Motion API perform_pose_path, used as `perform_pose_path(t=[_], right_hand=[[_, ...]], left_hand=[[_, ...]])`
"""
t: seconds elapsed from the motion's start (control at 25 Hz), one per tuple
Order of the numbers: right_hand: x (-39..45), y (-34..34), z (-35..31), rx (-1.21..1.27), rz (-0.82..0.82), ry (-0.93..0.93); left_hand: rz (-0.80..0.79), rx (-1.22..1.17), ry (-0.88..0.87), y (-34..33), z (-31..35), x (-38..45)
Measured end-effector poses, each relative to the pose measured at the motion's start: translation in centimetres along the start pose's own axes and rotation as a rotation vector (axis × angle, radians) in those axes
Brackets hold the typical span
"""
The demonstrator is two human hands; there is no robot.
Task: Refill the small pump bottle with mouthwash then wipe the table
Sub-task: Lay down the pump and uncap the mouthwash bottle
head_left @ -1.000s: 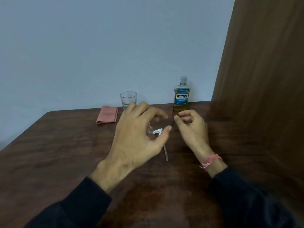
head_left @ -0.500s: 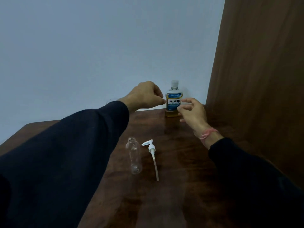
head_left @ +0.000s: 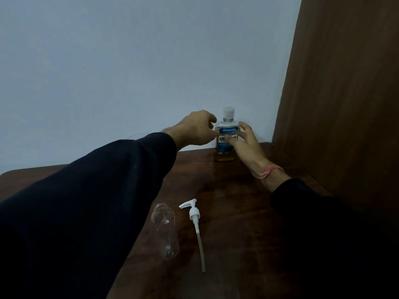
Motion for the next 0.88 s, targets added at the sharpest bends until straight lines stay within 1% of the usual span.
perform_pose_path(t=[0.08,0.24,0.4,0.64,0.76,0.88], right_hand=[[0.0,-0.3,0.5,0.009,-0.032,-0.005],[-0.6,0.5,1.3,-0.054,-0.052,-0.002],[-2.8,1.2,1.2,-0.108,-0.103,0.023],[-9.2,3.2,0.8,-0.129,-0.18,0.007],[-13.1,4.3,0.7,-0.112,-0.215,0.008],[-17.0,5.2,1.0,-0.115,-0.246,0.029]], left_hand=[[-0.011,0.013,-0.021,-0.3,0.2,0.3],[0.049,-0.043,0.007,0.4,-0.1,0.0],[0.056,-0.031,-0.016,1.2,0.3,-1.5],[-0.034,0.169,-0.112,2.2,3.7,-6.1],[-0.072,0.232,-0.154,2.7,5.5,-9.4],[-0.017,0.317,-0.235,2.7,7.4,-13.7]])
Point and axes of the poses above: each hand's wrist, its own x-axis towards the middle knuckle, its own y-axis out of the back of the hand, z = x × y, the point moved 4 cm from there along x, towards the middle knuckle, and after that the axes turned 5 degrees about -y, right-handed, at the moved point
